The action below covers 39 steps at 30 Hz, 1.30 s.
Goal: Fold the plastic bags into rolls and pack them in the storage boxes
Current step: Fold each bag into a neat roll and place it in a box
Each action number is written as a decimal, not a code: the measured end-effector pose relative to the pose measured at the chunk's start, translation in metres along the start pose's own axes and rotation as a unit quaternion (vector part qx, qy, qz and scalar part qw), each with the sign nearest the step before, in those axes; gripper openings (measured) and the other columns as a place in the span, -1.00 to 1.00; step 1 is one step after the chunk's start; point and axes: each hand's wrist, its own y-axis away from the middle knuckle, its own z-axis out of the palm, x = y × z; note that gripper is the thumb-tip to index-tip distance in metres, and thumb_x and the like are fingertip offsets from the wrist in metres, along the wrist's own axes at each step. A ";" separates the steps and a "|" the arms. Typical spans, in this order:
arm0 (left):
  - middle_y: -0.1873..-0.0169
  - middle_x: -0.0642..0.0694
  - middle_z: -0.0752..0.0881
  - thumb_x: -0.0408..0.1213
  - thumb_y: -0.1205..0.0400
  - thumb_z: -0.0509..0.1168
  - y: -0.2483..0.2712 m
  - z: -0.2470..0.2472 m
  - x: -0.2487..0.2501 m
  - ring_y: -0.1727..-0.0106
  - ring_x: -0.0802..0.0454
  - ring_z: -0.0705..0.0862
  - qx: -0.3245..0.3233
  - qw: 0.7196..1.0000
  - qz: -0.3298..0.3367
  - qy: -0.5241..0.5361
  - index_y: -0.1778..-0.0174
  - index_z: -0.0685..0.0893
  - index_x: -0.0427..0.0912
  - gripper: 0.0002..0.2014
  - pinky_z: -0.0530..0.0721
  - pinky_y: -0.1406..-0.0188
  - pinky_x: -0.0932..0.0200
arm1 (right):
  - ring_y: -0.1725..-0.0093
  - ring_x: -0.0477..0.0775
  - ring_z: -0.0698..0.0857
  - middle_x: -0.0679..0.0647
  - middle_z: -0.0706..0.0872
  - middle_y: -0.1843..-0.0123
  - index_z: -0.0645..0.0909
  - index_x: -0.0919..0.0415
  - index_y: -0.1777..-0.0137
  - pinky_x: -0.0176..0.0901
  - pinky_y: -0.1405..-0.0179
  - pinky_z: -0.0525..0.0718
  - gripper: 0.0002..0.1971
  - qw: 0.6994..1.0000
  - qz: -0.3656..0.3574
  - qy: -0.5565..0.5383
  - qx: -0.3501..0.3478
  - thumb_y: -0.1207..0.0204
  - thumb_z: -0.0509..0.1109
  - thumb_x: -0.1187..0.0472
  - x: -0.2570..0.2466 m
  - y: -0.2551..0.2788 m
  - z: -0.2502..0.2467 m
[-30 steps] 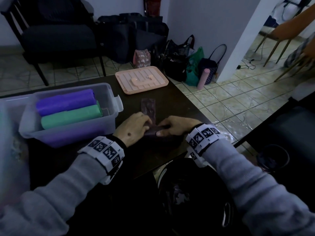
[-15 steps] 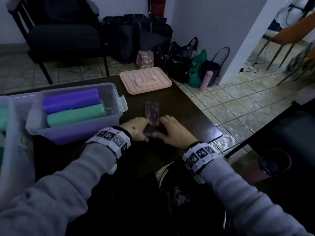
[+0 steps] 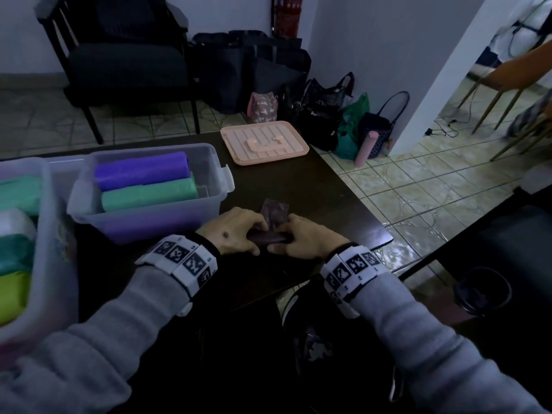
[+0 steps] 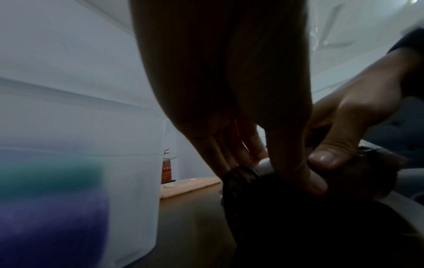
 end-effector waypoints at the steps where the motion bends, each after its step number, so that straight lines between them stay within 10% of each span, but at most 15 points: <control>1: -0.23 0.00 0.64 -0.22 -0.42 0.52 0.001 -0.001 -0.001 -0.29 0.05 0.59 -0.006 1.000 -0.014 0.007 -0.29 0.62 -0.03 -0.50 0.53 -0.28 0.16 | -0.18 0.05 0.56 0.05 0.53 -0.17 0.63 0.09 -0.23 -0.07 -0.22 0.53 -0.64 1.000 0.001 -0.015 -0.010 -0.54 0.34 -0.10 -0.001 -0.001 0.000; 7: -0.25 -0.01 0.66 -0.18 -0.50 0.46 -0.004 -0.002 -0.007 -0.25 0.06 0.60 -0.074 0.996 -0.053 0.006 -0.33 0.60 0.00 -0.55 0.53 -0.35 0.06 | -0.27 0.18 0.59 0.14 0.61 -0.30 0.33 0.14 -0.41 0.05 -0.27 0.51 -0.44 0.999 0.024 0.012 0.032 -0.54 0.30 -0.16 -0.009 0.006 0.008; 15: -0.14 -0.05 0.70 -0.18 -0.58 0.35 -0.008 -0.004 -0.010 -0.15 0.02 0.65 -0.119 0.991 -0.056 0.013 -0.27 0.65 -0.08 -0.67 0.58 -0.19 0.14 | 0.00 0.22 0.62 0.17 0.63 -0.01 0.62 0.25 -0.05 0.07 0.11 0.62 -0.77 0.941 -0.124 0.049 0.312 -0.50 0.40 0.10 -0.020 0.022 0.052; 21: -0.16 -0.04 0.73 -0.18 -0.61 0.34 -0.004 -0.009 -0.018 -0.16 0.05 0.67 -0.108 0.992 -0.049 0.033 -0.31 0.66 -0.09 -0.66 0.56 -0.25 0.17 | -0.25 0.13 0.53 0.12 0.56 -0.27 0.50 0.18 -0.36 -0.05 -0.26 0.50 -0.47 0.962 -0.112 0.043 0.245 -0.40 0.49 0.07 -0.014 0.019 0.054; 27: -0.23 -0.04 0.62 -0.16 -0.50 0.46 0.012 0.003 -0.019 -0.29 0.03 0.56 0.041 0.999 -0.021 0.024 -0.33 0.63 -0.09 -0.54 0.46 -0.32 0.17 | -0.31 0.19 0.56 0.17 0.57 -0.34 0.42 0.17 -0.48 -0.02 -0.32 0.50 -0.45 0.983 -0.059 0.022 0.170 -0.53 0.35 -0.01 -0.013 0.010 0.041; 32: -0.23 -0.06 0.59 -0.31 -0.38 0.54 0.023 0.012 -0.025 -0.28 0.02 0.54 0.033 0.999 -0.024 0.009 -0.36 0.56 -0.09 -0.40 0.44 -0.26 0.19 | -0.31 0.12 0.55 0.16 0.56 -0.35 0.47 0.17 -0.45 -0.28 -0.19 0.39 -0.53 0.995 -0.046 0.000 0.087 -0.58 0.32 0.03 -0.020 0.008 0.027; 39: -0.28 -0.11 0.60 -0.34 -0.40 0.52 0.022 0.011 -0.029 -0.31 -0.04 0.55 0.019 0.998 -0.054 0.031 -0.38 0.56 -0.07 -0.41 0.48 -0.34 0.09 | -0.43 0.20 0.51 0.19 0.54 -0.44 0.49 0.22 -0.44 -0.14 -0.39 0.43 -0.60 0.989 0.091 -0.072 0.087 -0.63 0.10 0.32 -0.013 -0.028 0.004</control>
